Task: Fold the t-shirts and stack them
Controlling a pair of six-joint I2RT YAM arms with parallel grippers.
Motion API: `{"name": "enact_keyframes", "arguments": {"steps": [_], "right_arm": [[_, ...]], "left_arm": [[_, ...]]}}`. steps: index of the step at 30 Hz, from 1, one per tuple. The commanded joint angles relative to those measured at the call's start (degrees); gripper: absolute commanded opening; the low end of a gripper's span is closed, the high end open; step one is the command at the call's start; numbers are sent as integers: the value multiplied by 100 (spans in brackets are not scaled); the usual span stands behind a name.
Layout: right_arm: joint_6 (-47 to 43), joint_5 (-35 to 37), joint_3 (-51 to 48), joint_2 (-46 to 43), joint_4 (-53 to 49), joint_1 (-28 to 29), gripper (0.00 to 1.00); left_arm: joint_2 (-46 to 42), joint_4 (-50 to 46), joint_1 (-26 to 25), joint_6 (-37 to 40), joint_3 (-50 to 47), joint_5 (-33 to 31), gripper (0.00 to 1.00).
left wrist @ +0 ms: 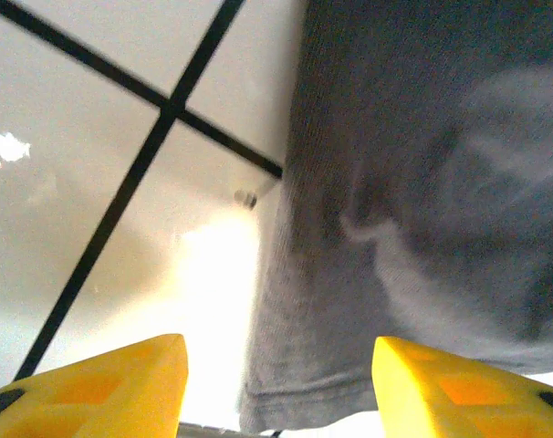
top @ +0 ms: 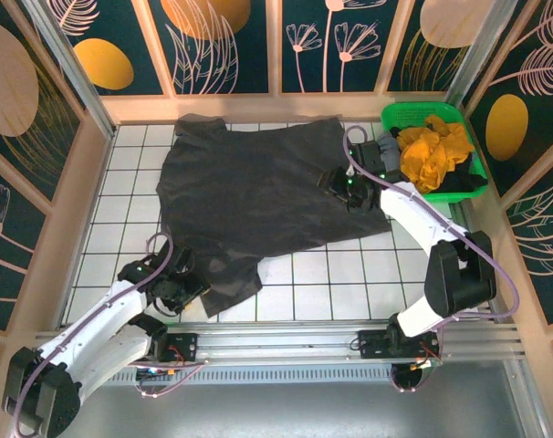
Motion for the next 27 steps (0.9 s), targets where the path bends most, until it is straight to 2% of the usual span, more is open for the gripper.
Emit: {"name": "enact_keyframes", "arguments": {"steps": [1,5,9,10,12,13,14,17,23,27], "right_arm": [[97,-54,-310,-99,-85,42,56],[99,15,-286,-118,-152,48,56],[100,112,-255,-200,-233,42,56],[110,138,-292,-243,-245,42,55],[146,205,-426,-332,-262,34,55],[188,255,-515,-398,-277,25,54],[222,321,-625,-472,-308,-13,54],[419,709,-918,-732,-530,-183,54],[704,1210,-1476,-1225,-797,-760,54],[723,1518,-1640,-1241,-944,-845,53]], "left_arm": [[463,52,-437,-413,44,45,58],[1114,486,-939,-589,79,-61,55],[1536,1151,-1152,-809,-47,-62,50],[1665,1380,-1167,-865,-44,-61,45],[1917,1643,-1185,-920,85,-130,28],[2015,1590,-1185,-947,234,-274,10],[2022,1389,-1185,-1013,396,-501,0],[1452,398,-1180,-1646,653,-1381,0],[-806,-2071,-1150,-3566,960,-2933,0],[-1350,-2853,-1148,-4338,1170,-3497,0]]}}
